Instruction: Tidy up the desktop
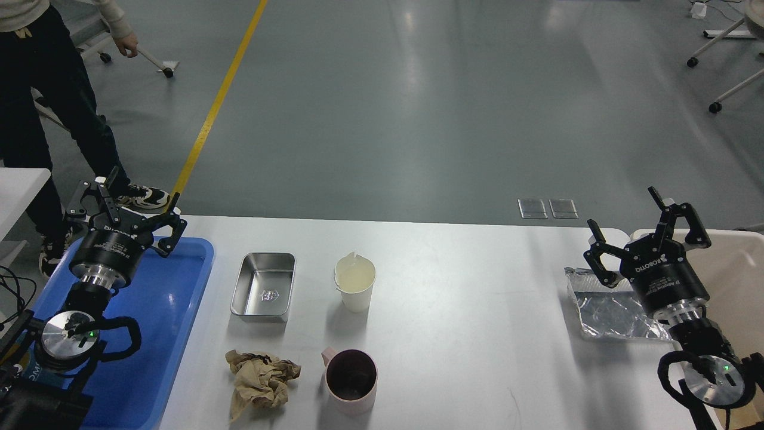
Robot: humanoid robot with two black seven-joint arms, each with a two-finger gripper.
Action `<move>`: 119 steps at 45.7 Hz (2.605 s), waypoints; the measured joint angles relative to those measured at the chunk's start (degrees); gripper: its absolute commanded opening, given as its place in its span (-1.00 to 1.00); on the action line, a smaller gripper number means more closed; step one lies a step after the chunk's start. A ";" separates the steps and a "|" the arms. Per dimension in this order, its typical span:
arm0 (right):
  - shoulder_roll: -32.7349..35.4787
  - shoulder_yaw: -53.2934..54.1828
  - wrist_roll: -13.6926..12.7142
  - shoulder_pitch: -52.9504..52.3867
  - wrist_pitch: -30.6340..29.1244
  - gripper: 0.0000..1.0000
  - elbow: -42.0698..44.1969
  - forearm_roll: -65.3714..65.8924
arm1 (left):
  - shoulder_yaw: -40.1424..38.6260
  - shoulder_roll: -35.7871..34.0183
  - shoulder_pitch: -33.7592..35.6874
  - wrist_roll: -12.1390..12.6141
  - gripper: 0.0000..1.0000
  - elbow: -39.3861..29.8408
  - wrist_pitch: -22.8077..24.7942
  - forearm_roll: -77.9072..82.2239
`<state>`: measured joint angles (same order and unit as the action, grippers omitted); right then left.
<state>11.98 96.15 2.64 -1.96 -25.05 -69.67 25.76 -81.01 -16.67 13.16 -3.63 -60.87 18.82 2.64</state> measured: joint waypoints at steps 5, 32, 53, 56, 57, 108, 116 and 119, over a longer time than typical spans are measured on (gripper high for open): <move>-0.03 0.04 0.00 0.02 -0.73 1.00 -0.02 -0.01 | -0.23 0.36 -0.91 0.15 0.93 -0.11 0.75 0.00; -0.03 0.04 0.00 0.14 -1.12 1.00 0.24 -0.01 | 3.68 -3.17 -1.76 1.14 0.93 -0.99 -1.69 0.16; -1.19 -1.36 -0.05 -0.65 -1.12 1.00 0.85 0.16 | 4.54 -13.24 -2.11 0.83 0.92 -3.01 -9.36 17.70; -1.18 -1.70 -0.05 -0.70 -1.12 1.00 0.85 0.16 | 4.12 -13.71 -2.82 0.80 0.92 -3.84 -9.32 19.75; -1.14 -1.77 -0.05 -0.70 -1.12 1.00 0.85 0.16 | 4.03 -13.99 -3.16 0.80 0.92 -4.49 -9.13 20.25; 0.74 -2.02 -0.10 -0.76 -1.35 1.00 2.00 1.65 | 13.81 -59.58 -18.31 0.78 0.92 -16.35 -7.54 21.27; 1.14 -2.02 -0.18 -0.56 -1.35 1.00 1.99 1.66 | 13.46 -60.61 -18.07 0.73 0.92 -17.04 -5.68 21.76; 1.47 -2.02 -0.18 -0.51 -1.35 1.00 1.99 1.67 | 13.18 -60.89 -17.88 0.73 0.92 -17.19 -5.53 22.11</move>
<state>13.46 94.13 2.46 -2.47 -26.41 -67.68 27.42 -67.82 -77.56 -4.73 -2.90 -78.06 13.29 24.75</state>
